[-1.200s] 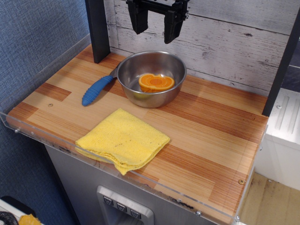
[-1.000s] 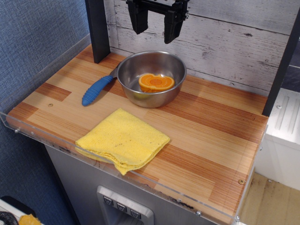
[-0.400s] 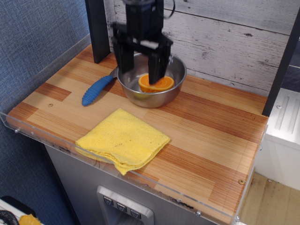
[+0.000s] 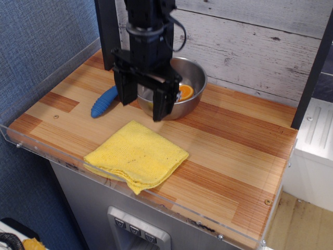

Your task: Move the yellow towel to the front right corner of the table

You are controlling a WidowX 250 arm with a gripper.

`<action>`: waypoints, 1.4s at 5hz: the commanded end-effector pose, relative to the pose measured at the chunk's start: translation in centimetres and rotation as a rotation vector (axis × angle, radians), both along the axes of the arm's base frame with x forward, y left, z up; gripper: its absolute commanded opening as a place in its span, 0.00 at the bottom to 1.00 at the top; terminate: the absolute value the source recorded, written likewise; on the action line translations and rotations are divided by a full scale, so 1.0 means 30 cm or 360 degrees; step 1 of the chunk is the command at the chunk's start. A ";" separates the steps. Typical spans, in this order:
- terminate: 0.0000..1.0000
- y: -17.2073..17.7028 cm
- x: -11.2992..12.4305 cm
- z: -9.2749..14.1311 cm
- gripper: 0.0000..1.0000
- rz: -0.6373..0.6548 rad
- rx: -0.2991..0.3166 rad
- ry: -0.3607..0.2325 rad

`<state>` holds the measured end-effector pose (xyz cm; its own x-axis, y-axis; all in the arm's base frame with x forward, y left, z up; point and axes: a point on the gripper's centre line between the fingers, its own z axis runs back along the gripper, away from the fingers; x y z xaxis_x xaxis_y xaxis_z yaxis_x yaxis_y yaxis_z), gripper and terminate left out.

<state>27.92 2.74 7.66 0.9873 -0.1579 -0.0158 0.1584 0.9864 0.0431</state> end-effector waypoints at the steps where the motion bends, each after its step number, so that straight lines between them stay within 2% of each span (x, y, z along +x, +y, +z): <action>1: 0.00 0.019 -0.026 -0.024 1.00 0.0074 0.0090 -0.0041; 2: 0.00 0.033 -0.060 -0.082 1.00 0.0093 0.0096 -0.0036; 3: 0.00 0.049 -0.087 -0.124 1.00 0.0094 0.0015 -0.0072; 4: 0.00 0.053 -0.105 -0.143 1.00 0.0004 -0.0071 -0.0164; 5: 0.00 0.063 -0.114 -0.140 1.00 -0.0087 -0.0183 -0.0403; 6: 0.00 0.063 -0.115 -0.147 1.00 -0.0096 -0.0206 -0.0434; 7: 0.00 0.036 -0.105 -0.187 1.00 -0.0133 -0.0166 -0.0352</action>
<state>24.08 3.54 1.24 0.9565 -0.2277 0.1825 0.2370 0.9710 -0.0309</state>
